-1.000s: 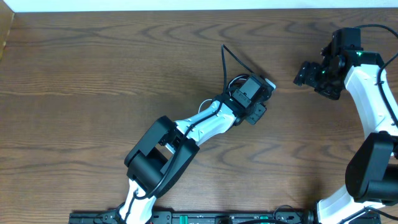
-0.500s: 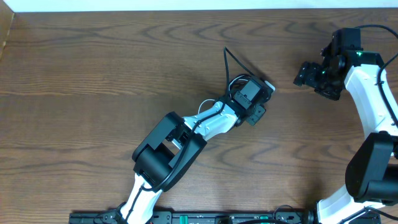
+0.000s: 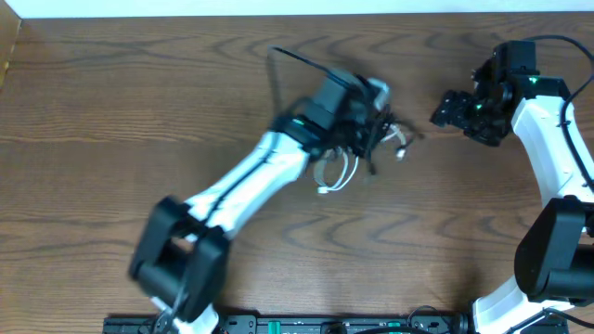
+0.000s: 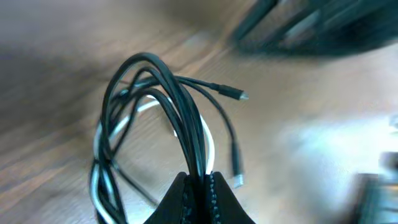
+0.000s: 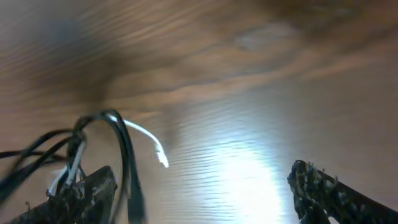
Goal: Untangle cables
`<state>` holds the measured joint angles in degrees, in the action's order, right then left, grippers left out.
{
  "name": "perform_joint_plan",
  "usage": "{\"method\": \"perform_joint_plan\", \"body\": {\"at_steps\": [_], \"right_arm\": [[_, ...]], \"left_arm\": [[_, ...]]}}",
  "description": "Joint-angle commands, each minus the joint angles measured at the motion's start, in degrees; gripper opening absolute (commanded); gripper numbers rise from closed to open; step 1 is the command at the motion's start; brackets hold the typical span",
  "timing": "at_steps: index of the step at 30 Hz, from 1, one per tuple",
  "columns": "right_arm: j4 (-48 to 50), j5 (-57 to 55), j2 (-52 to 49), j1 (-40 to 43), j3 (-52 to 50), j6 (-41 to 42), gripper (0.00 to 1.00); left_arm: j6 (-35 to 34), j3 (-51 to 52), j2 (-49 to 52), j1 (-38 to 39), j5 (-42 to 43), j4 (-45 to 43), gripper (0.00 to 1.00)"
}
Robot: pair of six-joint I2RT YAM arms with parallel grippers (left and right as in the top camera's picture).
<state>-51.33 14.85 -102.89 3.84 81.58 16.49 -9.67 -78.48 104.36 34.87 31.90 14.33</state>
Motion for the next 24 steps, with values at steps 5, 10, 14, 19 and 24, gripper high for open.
{"method": "perform_joint_plan", "body": {"at_steps": [5,10,14,19,24], "right_arm": [[3.06,22.58,1.16,-1.81,0.81,-8.48,0.86],[6.97,29.57,1.16,-1.81,0.81,-8.37,0.85],[10.05,30.75,1.16,-2.80,0.81,-4.81,0.84],[13.29,29.42,0.92,-6.34,0.81,-2.40,0.84],[9.40,17.03,-1.11,-9.88,0.74,6.62,0.64]], "left_arm": [[-9.57,-0.50,-1.44,-10.56,27.96,-0.31,0.07],[-12.24,-0.50,-1.44,-14.56,28.17,-0.26,0.07],[-13.38,-0.50,-1.44,-14.99,28.15,-0.28,0.08],[-13.40,-0.52,-1.44,-14.93,28.61,-0.39,0.07],[-13.38,-0.52,-1.44,-14.93,28.98,-0.48,0.07]]}}
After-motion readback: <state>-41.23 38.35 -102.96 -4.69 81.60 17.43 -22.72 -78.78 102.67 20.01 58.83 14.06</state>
